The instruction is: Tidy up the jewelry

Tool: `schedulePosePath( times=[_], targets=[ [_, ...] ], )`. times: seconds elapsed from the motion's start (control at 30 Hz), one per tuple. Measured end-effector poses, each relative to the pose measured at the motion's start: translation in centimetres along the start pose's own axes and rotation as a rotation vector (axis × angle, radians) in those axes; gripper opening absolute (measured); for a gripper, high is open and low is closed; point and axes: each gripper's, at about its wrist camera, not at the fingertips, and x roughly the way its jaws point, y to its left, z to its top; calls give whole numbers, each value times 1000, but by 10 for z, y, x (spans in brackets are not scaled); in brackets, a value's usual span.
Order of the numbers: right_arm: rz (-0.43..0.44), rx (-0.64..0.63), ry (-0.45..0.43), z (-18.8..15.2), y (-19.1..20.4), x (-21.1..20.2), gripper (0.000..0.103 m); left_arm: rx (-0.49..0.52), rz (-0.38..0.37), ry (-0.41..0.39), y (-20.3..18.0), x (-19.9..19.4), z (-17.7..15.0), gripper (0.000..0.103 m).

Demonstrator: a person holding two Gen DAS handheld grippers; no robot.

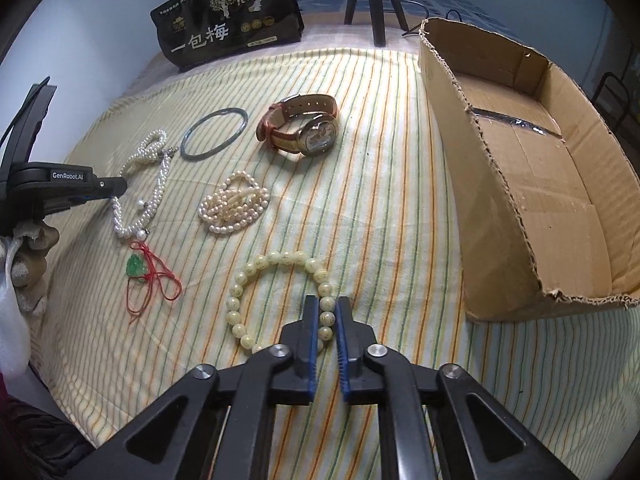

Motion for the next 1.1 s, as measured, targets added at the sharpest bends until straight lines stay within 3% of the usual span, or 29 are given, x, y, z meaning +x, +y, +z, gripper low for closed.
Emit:
schedulePosePath(
  times=[0.57,0.9,1.1],
  targets=[
    [100,-18,-77,6,18,-33,5,-73,-207,-99,2,-63,7,6],
    [105,-78,-191,19,33,-71,5,-35,-300,-252,-16,-133,21,5],
    [125,-78,-221,23,34,-84,5,-36,-353,-293,-19,-157,22,5]
  ],
)
